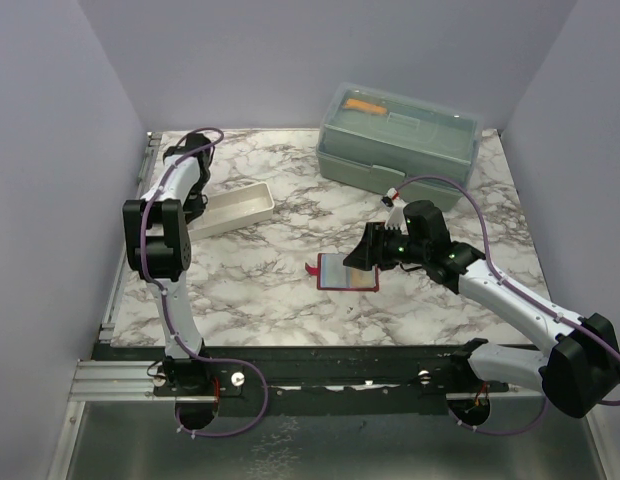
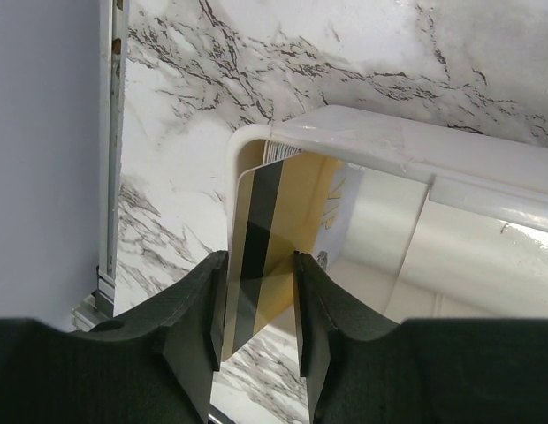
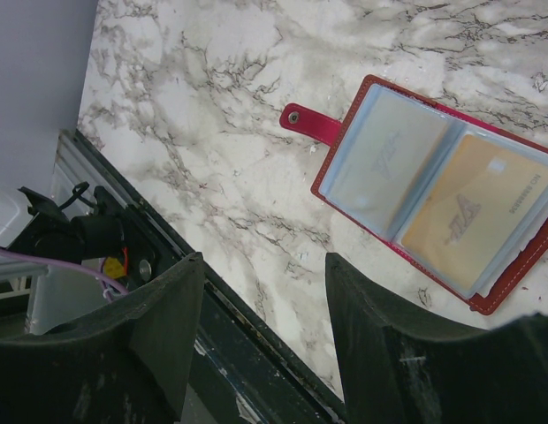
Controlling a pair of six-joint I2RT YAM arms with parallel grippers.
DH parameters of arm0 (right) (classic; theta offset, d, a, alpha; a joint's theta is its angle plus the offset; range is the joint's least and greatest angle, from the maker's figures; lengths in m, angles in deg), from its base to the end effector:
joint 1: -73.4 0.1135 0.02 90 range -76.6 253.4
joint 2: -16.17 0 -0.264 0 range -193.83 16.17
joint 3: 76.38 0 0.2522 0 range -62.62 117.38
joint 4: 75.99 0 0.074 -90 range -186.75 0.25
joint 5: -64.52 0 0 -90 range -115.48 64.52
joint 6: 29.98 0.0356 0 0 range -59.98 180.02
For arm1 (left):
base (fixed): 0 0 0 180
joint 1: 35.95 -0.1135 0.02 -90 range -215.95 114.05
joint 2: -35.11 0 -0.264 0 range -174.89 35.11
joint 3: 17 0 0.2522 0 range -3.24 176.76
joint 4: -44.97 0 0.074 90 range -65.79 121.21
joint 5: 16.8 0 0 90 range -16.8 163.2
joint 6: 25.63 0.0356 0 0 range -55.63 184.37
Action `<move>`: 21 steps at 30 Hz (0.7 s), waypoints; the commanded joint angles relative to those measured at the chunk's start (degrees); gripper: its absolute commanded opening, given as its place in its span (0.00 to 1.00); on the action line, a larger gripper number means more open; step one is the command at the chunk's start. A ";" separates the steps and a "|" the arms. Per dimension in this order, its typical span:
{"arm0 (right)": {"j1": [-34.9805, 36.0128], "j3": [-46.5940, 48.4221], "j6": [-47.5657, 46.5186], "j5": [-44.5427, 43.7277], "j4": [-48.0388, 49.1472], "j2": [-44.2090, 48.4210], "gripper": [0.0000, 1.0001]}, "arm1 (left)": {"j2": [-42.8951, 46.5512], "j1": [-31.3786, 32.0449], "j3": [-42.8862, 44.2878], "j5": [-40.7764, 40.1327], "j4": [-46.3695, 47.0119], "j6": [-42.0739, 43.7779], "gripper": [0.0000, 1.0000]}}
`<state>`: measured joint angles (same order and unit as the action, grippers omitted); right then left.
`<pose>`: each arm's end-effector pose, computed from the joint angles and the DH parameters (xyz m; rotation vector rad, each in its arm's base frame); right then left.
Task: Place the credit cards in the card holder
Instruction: Pick up the credit card from the storage box.
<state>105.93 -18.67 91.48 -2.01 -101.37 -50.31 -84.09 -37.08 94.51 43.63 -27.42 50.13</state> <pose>0.2050 0.1476 0.2572 -0.2751 2.3012 1.0528 0.4164 0.0258 0.2068 -0.4423 2.7936 0.7134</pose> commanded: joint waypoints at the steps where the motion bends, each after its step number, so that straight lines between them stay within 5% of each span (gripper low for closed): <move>1: -0.08 -0.57 0.14 1.16 0.97 -0.32 0.61 | 3.98 -0.27 2.08 -0.42 -0.78 0.43 0.30; 21: -0.03 -0.08 0.90 0.08 0.03 -0.97 0.61 | 6.03 0.97 4.62 1.52 0.38 0.43 0.00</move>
<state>105.93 -18.67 92.11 -1.88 -101.37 -50.72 -81.71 -36.55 95.76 44.55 -27.53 50.35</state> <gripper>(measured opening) 0.606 0.037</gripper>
